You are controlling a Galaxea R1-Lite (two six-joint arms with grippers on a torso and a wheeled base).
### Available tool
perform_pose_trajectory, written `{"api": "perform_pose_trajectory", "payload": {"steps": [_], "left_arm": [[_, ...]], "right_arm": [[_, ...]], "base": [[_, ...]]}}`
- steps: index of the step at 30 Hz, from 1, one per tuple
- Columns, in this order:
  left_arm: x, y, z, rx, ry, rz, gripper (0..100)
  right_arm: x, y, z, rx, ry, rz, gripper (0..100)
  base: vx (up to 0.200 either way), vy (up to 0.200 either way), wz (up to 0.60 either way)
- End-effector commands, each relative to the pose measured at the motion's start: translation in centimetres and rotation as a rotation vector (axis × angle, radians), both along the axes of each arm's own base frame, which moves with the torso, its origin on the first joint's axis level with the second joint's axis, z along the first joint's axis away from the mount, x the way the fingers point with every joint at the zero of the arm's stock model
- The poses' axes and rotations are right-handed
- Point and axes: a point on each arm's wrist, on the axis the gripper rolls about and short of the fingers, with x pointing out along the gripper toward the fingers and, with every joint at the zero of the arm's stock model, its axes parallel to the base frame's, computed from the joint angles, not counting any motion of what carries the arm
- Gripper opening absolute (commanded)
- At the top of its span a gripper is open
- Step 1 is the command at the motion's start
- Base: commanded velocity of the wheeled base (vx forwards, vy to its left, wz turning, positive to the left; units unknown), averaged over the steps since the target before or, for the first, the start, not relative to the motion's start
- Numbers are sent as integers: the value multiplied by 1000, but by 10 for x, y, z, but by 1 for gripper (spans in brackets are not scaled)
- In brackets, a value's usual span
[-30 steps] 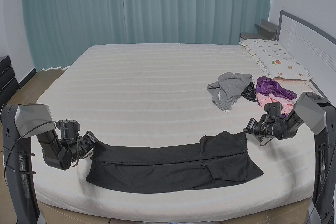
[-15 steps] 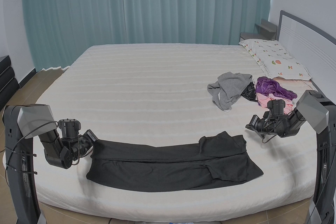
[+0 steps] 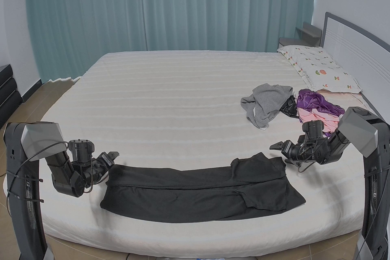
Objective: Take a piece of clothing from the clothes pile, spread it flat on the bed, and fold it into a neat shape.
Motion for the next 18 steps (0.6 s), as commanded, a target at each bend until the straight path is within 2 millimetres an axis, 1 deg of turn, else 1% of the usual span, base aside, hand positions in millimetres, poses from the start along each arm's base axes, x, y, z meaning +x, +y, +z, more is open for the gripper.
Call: {"api": "perform_pose_trajectory", "payload": {"steps": [1,4,5,11,14,18], "left_arm": [[0,1,0,-3,1,3,100],[-2,1,0,-5,6,3,100],[-4,1,0,-5,11,3,100],[-7,1,1,-5,17,5,100],[-9,2,2,-23,19,21,100],[-11,2,5,-37,19,30,100]], "right_arm": [[-1,5,-7,-1,19,11,100],[-1,6,-7,-3,46,13,100],[-2,6,-7,-3,52,13,0],[0,4,-6,-7,47,4,0],[1,-1,-4,-5,36,-14,0],[2,-14,0,-4,12,-45,0]], "base": [[0,0,0],[0,0,0],[0,0,0],[0,0,0],[0,0,0],[0,0,0]]}}
